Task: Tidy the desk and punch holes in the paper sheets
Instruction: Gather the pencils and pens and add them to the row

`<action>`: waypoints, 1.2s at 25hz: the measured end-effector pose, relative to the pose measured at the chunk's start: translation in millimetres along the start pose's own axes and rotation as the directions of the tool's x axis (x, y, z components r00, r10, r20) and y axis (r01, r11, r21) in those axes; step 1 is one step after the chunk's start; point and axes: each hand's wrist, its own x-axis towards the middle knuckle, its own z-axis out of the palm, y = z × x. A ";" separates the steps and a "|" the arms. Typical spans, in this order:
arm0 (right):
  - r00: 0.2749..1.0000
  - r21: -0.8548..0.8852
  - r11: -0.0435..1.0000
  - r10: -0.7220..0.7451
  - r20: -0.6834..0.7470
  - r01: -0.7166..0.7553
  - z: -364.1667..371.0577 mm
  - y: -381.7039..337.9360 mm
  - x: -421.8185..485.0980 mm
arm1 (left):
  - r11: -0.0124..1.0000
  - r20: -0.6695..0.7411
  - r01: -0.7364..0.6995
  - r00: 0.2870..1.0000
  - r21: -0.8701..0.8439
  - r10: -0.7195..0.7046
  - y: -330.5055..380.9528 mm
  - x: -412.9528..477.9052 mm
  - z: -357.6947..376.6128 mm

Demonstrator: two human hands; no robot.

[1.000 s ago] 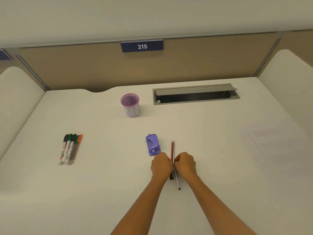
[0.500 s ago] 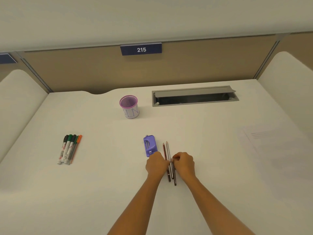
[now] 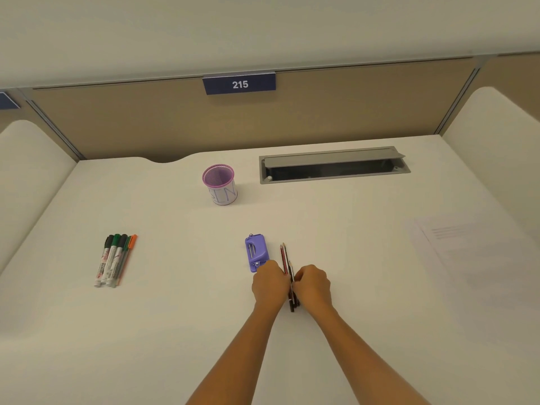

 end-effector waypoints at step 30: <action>0.900 0.444 0.798 -0.434 -0.043 0.407 10.8 -2.4 -31.9 | 0.839 -0.146 -0.206 0.978 -0.504 0.152 -57.9 -36.9 -46.6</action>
